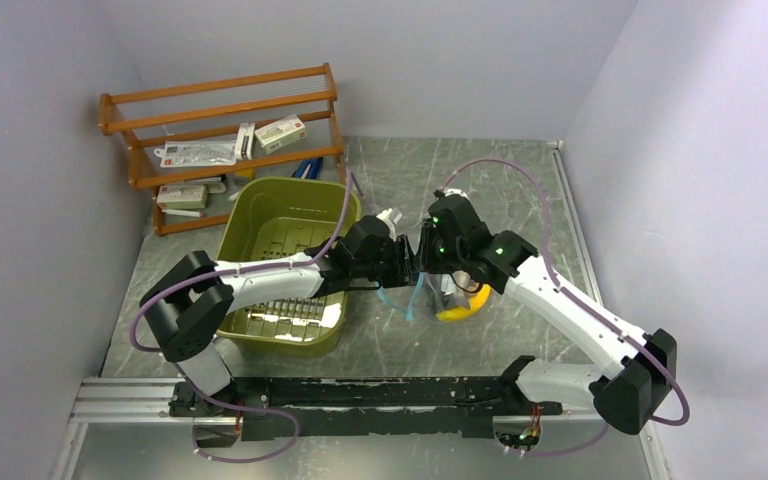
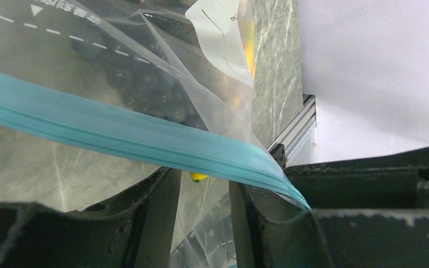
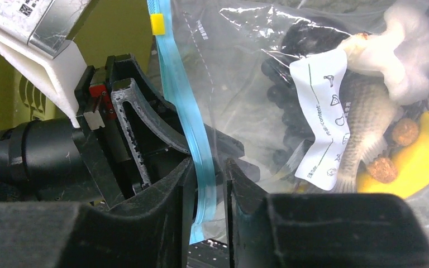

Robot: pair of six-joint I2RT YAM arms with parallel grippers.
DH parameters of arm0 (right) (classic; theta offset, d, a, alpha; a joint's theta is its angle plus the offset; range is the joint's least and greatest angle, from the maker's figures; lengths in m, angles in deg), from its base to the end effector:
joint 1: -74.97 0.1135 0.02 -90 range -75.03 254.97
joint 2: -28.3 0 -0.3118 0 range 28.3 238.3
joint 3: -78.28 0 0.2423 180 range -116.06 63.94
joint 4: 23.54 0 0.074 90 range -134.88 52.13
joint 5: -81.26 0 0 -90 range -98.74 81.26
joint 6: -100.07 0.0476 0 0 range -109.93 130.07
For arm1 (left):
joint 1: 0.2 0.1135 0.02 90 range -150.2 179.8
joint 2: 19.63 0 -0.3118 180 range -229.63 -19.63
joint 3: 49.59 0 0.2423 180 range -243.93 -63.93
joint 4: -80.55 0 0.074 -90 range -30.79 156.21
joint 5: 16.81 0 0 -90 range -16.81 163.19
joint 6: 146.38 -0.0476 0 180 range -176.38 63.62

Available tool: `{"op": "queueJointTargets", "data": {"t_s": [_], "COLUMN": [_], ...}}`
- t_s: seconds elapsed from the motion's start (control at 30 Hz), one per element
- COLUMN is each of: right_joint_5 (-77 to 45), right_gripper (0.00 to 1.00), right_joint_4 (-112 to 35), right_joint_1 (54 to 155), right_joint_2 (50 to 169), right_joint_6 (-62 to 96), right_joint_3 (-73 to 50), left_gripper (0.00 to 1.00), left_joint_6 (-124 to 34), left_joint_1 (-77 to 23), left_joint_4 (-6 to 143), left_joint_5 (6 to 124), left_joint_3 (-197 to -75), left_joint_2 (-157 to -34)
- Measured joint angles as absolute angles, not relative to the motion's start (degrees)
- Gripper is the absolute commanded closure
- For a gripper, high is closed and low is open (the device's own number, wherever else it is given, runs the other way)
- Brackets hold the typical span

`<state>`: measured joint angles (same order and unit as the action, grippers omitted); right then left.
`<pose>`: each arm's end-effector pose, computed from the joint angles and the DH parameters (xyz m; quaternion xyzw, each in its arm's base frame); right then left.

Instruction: Open the zip-top bag and remove the fake food

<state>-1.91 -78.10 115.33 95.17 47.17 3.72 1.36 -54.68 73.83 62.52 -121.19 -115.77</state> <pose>0.1717 0.1385 0.3442 -0.0045 0.9286 0.1863 0.3209 0.2119 -0.3120 0.2602 0.0209 0.8686 -0.4505 0.2050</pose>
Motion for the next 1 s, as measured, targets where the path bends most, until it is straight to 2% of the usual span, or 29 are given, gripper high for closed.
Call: {"op": "queueJointTargets", "data": {"t_s": [0.33,0.57,0.67,0.73,1.0], "right_joint_5": [4.9,11.1,12.7,14.1,17.7], "right_gripper": [1.0,1.0,1.0,1.0,1.0], "right_joint_4": [-82.9,-87.0,-88.4,-89.8,-90.9], "right_joint_1": [119.3,121.7,122.5,123.3,125.8], "right_joint_2": [98.3,100.2,100.9,101.8,101.0], "right_joint_6": [47.7,49.1,49.3,49.9,52.0], "right_joint_3": [0.2,-3.6,-5.1,-6.2,-6.8], "left_gripper": [0.52,0.51,0.45,0.31,0.26], "left_joint_6": [1.6,1.6,1.5,1.5,2.5], "left_joint_1": [-54.7,-54.7,-54.7,-54.7,-54.7], "left_joint_4": [73.8,73.6,73.6,73.4,72.4], "left_joint_5": [62.6,63.0,63.2,63.3,64.1], "left_joint_3": [-121.1,-120.5,-120.5,-120.5,-123.2], "left_joint_2": [-115.5,-114.5,-114.2,-114.2,-117.9]}}
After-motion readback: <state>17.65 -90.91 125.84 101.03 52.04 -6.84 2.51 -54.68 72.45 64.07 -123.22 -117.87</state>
